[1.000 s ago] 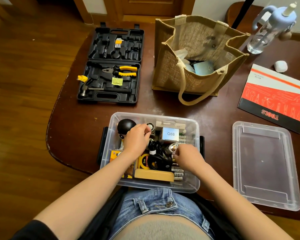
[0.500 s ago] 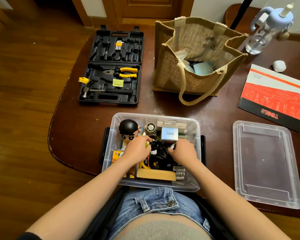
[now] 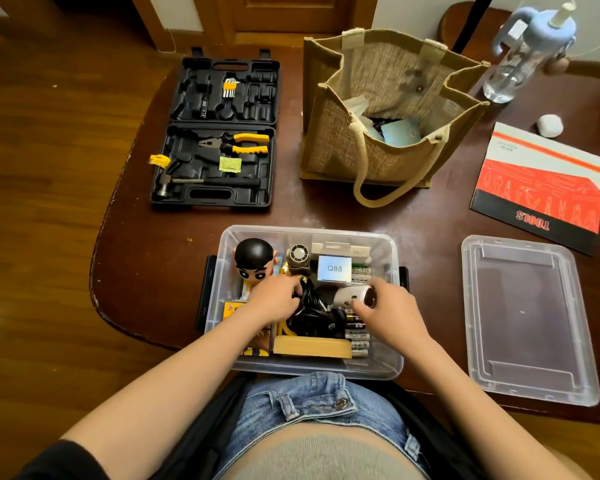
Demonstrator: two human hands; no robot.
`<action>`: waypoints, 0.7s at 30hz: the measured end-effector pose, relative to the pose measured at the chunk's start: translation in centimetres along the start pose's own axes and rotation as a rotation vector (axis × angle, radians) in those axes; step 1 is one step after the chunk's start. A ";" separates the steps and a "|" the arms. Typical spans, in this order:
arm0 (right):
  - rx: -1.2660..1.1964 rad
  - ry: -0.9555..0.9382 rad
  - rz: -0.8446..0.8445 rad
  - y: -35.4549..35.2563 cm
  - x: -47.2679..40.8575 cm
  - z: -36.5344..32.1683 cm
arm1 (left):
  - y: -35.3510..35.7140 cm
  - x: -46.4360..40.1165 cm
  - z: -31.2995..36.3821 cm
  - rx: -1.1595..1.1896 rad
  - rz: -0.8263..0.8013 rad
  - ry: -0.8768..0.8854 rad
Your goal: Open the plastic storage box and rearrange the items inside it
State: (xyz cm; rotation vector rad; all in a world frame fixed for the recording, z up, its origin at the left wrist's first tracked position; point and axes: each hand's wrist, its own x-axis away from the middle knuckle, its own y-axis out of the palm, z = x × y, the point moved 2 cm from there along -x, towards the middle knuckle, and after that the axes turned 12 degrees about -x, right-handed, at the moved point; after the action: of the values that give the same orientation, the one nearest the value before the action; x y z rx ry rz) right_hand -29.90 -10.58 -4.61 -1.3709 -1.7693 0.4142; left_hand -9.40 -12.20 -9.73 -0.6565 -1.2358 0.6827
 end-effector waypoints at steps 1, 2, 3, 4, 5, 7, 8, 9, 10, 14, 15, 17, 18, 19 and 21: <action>-0.038 0.006 0.024 -0.2 0.2 0.2 | 0.0 0.1 -0.1 -0.014 -0.014 0.010; -0.080 0.018 0.053 -0.5 0.4 0.4 | 0.1 0.1 -0.1 -0.013 -0.017 0.017; -0.127 0.035 0.081 -0.8 0.6 0.6 | 0.1 0.2 -0.2 0.000 -0.004 0.019; -0.188 0.057 0.103 -1.1 0.9 0.9 | 0.1 0.3 -0.2 0.022 0.023 0.014; -0.266 0.083 0.118 -1.4 1.1 1.1 | 0.1 0.4 -0.2 0.047 0.058 0.001; -0.436 0.117 0.145 -2.0 1.5 1.5 | 0.1 0.4 -0.3 0.095 0.124 -0.027; -0.524 0.125 0.161 -2.3 1.6 1.7 | 0.2 0.3 -0.3 0.108 0.143 -0.030; -0.613 0.137 0.174 -2.5 1.7 1.8 | 0.2 0.2 -0.3 0.107 0.153 -0.028; -0.692 0.153 0.184 -2.7 1.7 2.0 | 0.1 0.1 -0.3 0.094 0.155 -0.023; -0.821 0.189 0.173 -2.9 1.5 2.2 | 0.2 -0.7 0.1 0.024 0.069 -0.034; -0.825 0.189 0.160 -2.8 1.4 2.1 | 0.2 -0.9 0.1 0.010 0.028 -0.041; -0.831 0.190 0.135 -2.7 1.3 2.0 | 0.3 -1.5 0.2 -0.024 -0.055 -0.054; -0.834 0.193 0.121 -2.6 1.2 1.9 | 0.3 -1.7 0.1 -0.038 -0.092 -0.064; -0.836 0.197 0.107 -2.5 1.2 1.8 | 0.4 -1.8 0.1 -0.048 -0.122 -0.080; -0.832 0.208 0.085 -2.2 1.1 1.8 | 0.4 -1.9 0.3 -0.071 -0.153 -0.129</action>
State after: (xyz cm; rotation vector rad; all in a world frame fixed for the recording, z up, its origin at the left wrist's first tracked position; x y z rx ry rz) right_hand -32.71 -9.92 -3.66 -1.9634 -1.7735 -0.4748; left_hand -10.12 -13.33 -11.11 -0.5765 -1.4192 0.5621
